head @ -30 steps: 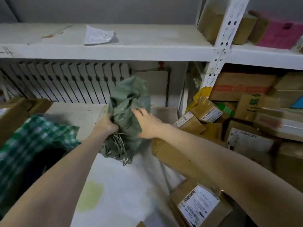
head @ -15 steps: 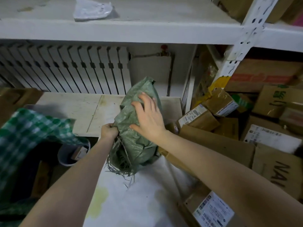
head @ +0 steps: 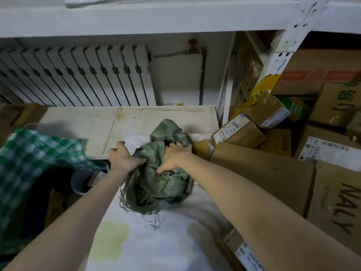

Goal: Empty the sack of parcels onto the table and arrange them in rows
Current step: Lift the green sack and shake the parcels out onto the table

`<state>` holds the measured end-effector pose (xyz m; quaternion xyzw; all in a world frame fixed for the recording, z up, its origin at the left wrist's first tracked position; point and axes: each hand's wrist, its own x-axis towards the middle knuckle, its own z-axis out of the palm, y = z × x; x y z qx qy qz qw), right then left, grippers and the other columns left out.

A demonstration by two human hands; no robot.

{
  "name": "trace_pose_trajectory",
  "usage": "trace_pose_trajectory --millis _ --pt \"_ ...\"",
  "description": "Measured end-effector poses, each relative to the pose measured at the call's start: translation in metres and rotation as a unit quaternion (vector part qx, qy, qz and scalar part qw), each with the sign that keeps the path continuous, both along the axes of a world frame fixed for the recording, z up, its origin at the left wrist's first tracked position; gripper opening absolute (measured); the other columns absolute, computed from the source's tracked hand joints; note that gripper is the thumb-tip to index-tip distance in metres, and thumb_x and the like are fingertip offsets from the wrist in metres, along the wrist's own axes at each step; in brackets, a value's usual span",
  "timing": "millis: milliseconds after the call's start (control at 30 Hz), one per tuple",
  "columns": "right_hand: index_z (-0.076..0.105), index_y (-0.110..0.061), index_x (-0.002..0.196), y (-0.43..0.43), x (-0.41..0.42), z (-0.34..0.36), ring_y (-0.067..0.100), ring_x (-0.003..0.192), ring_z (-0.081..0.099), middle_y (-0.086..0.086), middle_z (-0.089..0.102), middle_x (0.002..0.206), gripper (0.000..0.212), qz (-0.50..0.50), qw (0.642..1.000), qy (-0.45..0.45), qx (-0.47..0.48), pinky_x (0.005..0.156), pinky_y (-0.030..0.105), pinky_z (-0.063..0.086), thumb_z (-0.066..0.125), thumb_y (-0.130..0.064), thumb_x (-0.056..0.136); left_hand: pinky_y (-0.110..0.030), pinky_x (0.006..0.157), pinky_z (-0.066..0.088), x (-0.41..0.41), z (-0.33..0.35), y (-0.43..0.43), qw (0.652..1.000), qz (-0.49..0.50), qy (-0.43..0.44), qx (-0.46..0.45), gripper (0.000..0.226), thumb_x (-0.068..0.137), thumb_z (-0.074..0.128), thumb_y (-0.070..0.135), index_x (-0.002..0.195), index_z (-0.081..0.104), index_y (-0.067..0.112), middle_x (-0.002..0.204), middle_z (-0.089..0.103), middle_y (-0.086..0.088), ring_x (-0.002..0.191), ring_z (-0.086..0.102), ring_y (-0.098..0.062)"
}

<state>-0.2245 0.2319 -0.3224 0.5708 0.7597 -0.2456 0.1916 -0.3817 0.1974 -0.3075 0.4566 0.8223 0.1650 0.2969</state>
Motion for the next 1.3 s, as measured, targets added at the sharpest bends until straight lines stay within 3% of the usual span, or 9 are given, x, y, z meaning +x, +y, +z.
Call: trace_pose_trajectory --millis 100,167,300,400,567,667,900,1133,1300 --pt "0.023 -0.019 0.152 0.014 -0.001 -0.012 0.032 0.146 0.016 0.007 0.021 0.158 0.107 -0.016 1.000 -0.009 -0.018 0.113 0.065 0.011 0.060 -0.074 0.069 -0.041 0.097 0.040 0.008 0.026 -0.016 0.978 -0.132 0.156 0.042 0.069 0.071 0.080 0.042 0.128 0.048 0.019 0.128 0.044 -0.016 0.122 0.042 -0.037" --pt "0.027 -0.017 0.151 0.019 -0.007 -0.016 0.034 0.143 0.024 0.008 0.029 0.155 0.111 -0.028 0.999 -0.011 -0.022 0.113 0.064 0.013 0.061 -0.078 0.064 -0.037 0.091 0.046 0.016 0.029 -0.022 0.946 -0.237 0.217 -0.049 0.055 0.071 0.071 0.057 0.114 0.056 0.027 0.119 0.055 -0.005 0.114 0.049 -0.031" --pt "0.040 -0.020 0.143 0.020 -0.012 -0.016 0.034 0.134 0.038 0.008 0.040 0.148 0.098 -0.030 0.999 0.017 -0.033 0.110 0.059 0.025 0.060 -0.073 0.063 -0.043 0.099 0.045 0.032 -0.004 -0.029 0.895 -0.320 0.190 -0.244 0.114 0.051 0.060 0.084 0.146 0.028 0.031 0.141 0.043 -0.009 0.125 0.047 -0.031" --pt "0.038 -0.019 0.144 0.028 0.002 -0.004 0.032 0.129 0.043 0.010 0.039 0.148 0.091 -0.066 0.990 0.105 -0.059 0.106 0.047 0.039 0.066 -0.064 0.071 -0.051 0.109 0.030 0.041 -0.022 -0.024 0.882 -0.298 0.278 -0.238 0.124 0.064 0.069 0.072 0.153 -0.005 0.028 0.149 0.020 -0.021 0.135 0.033 -0.041" --pt "0.044 -0.017 0.135 0.020 0.013 0.020 0.033 0.120 0.049 0.012 0.043 0.136 0.064 -0.076 0.978 0.116 0.157 0.089 0.041 0.047 0.067 -0.046 0.083 -0.056 0.114 0.018 0.037 -0.018 -0.004 0.907 -0.263 0.259 -0.201 0.103 0.075 0.071 0.050 0.153 0.007 0.032 0.148 0.023 -0.021 0.135 0.034 -0.041" --pt "0.056 -0.014 0.122 0.007 0.004 0.006 0.029 0.103 0.056 0.010 0.057 0.124 0.027 -0.016 0.989 0.086 0.116 0.073 0.032 0.042 0.047 -0.023 0.098 -0.060 0.115 0.010 0.029 -0.022 -0.001 0.903 -0.267 0.262 -0.211 0.103 0.075 0.073 0.050 0.153 0.008 0.036 0.150 0.023 -0.019 0.137 0.032 -0.039" --pt "0.040 -0.012 0.143 0.008 0.013 -0.004 0.030 0.132 0.042 0.013 0.041 0.148 0.042 -0.023 0.995 0.099 -0.021 0.102 0.035 0.037 0.031 -0.028 0.105 -0.059 0.115 0.008 0.022 -0.039 -0.010 0.903 -0.276 0.280 -0.173 0.110 0.075 0.072 0.054 0.153 -0.002 0.033 0.150 0.021 -0.019 0.140 0.024 -0.040" --pt "0.052 -0.016 0.136 -0.012 0.037 0.037 0.027 0.122 0.054 0.009 0.055 0.136 0.042 -0.141 0.955 0.239 0.102 0.101 0.036 0.045 0.055 -0.016 0.094 -0.057 0.114 0.018 0.031 -0.001 -0.021 0.917 -0.242 0.286 -0.136 0.098 0.073 0.077 0.039 0.148 0.016 0.030 0.144 0.021 -0.021 0.138 0.021 -0.041" --pt "0.065 -0.018 0.118 -0.023 0.053 0.060 0.024 0.114 0.058 0.006 0.063 0.122 0.027 -0.155 0.947 0.256 0.114 0.102 0.040 0.046 0.056 -0.015 0.093 -0.062 0.114 0.005 0.041 0.023 -0.030 0.916 -0.233 0.313 -0.091 0.093 0.072 0.077 0.035 0.147 0.023 0.025 0.155 0.006 -0.019 0.146 -0.002 -0.041"
